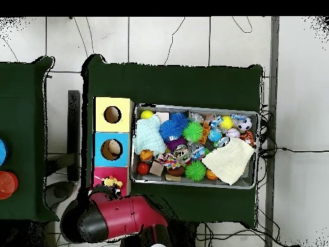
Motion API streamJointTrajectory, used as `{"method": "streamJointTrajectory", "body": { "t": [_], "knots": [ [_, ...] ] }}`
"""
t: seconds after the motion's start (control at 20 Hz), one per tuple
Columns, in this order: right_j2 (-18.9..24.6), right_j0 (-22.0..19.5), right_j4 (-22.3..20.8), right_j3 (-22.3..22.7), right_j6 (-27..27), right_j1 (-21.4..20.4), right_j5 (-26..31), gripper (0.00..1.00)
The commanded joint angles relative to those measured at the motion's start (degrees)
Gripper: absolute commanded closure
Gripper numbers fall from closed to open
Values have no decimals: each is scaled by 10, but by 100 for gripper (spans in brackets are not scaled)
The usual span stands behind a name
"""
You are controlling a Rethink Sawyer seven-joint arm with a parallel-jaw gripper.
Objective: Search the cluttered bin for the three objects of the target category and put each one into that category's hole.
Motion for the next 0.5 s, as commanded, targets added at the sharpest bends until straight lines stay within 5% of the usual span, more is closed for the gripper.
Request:
{"method": "streamJointTrajectory", "body": {
  "t": [0.05, 0.5],
  "knots": [
    [34, -8, -23, -23, 6, 6, 70, 0],
    [32, -7, -22, -25, 7, 7, 74, 0]
  ]
}}
